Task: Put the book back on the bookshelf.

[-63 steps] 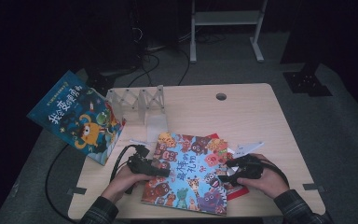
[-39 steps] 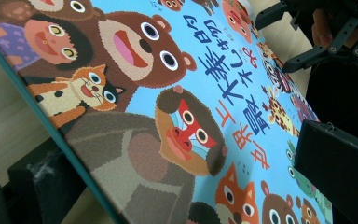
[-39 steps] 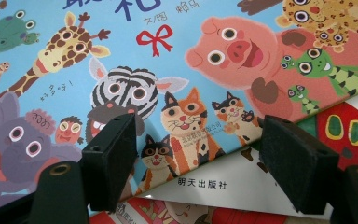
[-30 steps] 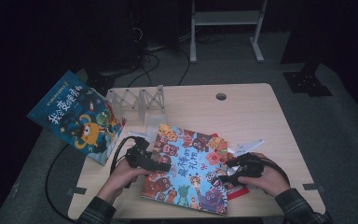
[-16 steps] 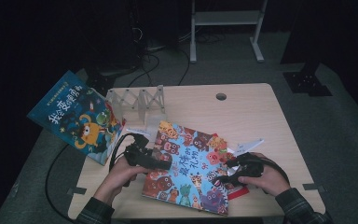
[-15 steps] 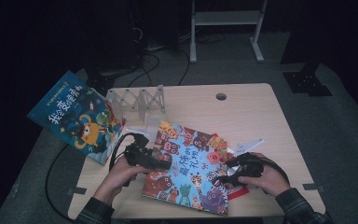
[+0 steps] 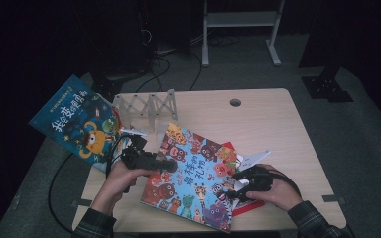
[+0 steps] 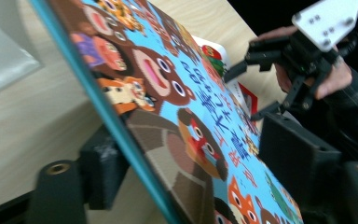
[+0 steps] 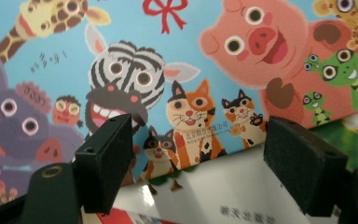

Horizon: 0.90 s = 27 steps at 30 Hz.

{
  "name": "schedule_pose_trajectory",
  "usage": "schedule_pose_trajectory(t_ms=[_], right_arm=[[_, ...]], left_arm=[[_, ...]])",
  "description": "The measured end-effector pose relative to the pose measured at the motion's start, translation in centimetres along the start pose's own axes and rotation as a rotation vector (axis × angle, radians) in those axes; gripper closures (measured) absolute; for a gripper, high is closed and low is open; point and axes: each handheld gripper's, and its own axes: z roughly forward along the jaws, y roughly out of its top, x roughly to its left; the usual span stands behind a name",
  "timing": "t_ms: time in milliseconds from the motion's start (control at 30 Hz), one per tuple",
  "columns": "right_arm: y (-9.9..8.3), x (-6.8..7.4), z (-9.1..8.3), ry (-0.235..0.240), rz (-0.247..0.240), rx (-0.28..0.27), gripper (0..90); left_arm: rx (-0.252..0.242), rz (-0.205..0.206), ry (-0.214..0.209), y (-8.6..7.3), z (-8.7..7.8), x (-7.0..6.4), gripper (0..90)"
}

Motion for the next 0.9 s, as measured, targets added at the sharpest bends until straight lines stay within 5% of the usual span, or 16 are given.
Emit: schedule_pose_trajectory(t_ms=[333, 900], right_arm=[[1.0, 1.0, 1.0, 0.009, -0.037, 0.013, 23.5], [1.0, 1.1, 1.2, 0.011, -0.043, 0.008, 22.8]], left_arm=[[0.022, -0.029, 0.057, 0.6, -1.1, 0.6, 44.8], [0.072, -0.045, 0.01, 0.9, -0.5, 0.6, 53.5]])
